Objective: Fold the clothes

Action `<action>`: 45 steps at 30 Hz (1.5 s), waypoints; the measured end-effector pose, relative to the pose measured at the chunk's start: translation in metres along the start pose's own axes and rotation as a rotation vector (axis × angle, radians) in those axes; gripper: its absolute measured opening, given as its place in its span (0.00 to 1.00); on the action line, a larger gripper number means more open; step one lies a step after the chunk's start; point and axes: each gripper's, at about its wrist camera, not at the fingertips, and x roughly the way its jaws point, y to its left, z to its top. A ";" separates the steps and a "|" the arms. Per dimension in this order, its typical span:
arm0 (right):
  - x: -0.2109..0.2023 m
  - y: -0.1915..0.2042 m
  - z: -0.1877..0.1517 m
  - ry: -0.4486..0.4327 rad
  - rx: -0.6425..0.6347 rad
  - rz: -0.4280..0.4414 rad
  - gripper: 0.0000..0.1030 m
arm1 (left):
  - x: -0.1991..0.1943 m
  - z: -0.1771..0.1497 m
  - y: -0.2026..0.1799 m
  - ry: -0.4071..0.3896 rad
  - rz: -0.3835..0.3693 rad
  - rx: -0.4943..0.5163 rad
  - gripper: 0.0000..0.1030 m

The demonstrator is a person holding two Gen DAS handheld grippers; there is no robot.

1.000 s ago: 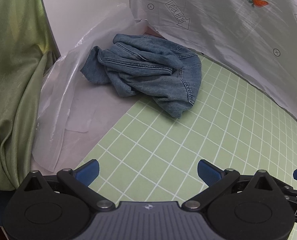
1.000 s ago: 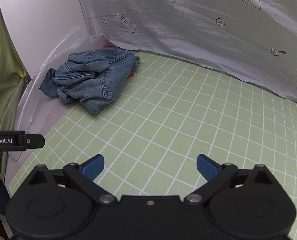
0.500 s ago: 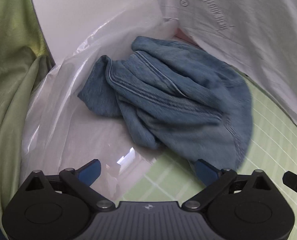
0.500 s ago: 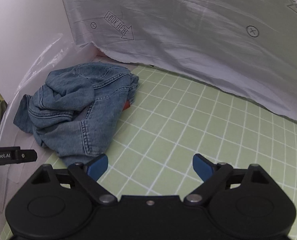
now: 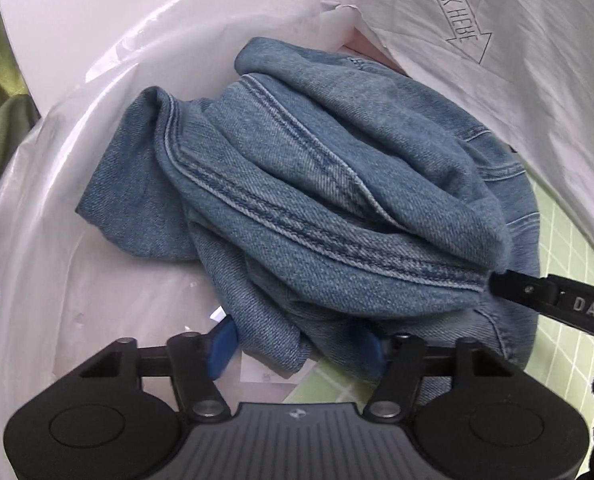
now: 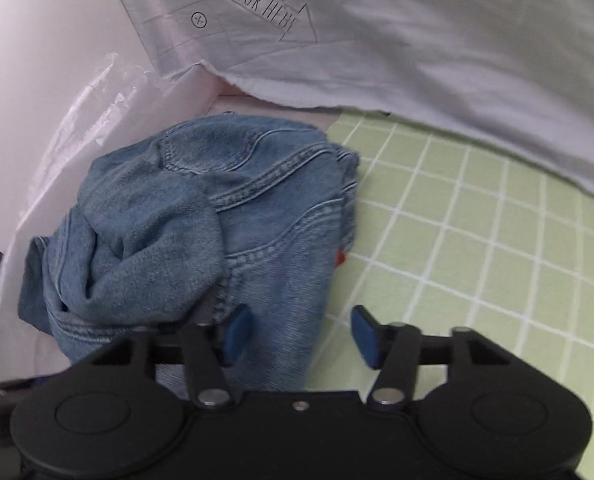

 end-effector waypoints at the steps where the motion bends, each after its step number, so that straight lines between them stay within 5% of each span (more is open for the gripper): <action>1: -0.001 0.001 -0.001 -0.006 -0.015 0.011 0.30 | -0.001 -0.001 0.000 -0.005 -0.006 0.005 0.53; 3: -0.004 0.004 -0.004 -0.018 -0.046 0.032 0.13 | -0.003 -0.002 -0.001 -0.016 -0.008 0.018 0.46; 8: -0.026 0.000 -0.016 -0.058 -0.094 0.028 0.09 | -0.015 -0.011 0.000 -0.033 -0.032 0.028 0.33; 20: -0.143 -0.050 -0.123 -0.109 -0.123 -0.242 0.09 | -0.088 -0.098 -0.030 0.013 -0.168 0.092 0.26; 36: -0.350 -0.224 -0.316 -0.083 0.210 -0.678 0.09 | -0.177 -0.249 -0.118 0.057 -0.241 0.222 0.28; 40: -0.389 -0.271 -0.343 -0.090 0.310 -0.759 0.09 | -0.181 -0.272 -0.144 0.077 -0.238 0.231 0.28; 45: -0.422 -0.324 -0.376 -0.101 0.437 -0.820 0.11 | -0.170 -0.250 -0.153 0.056 -0.228 0.241 0.30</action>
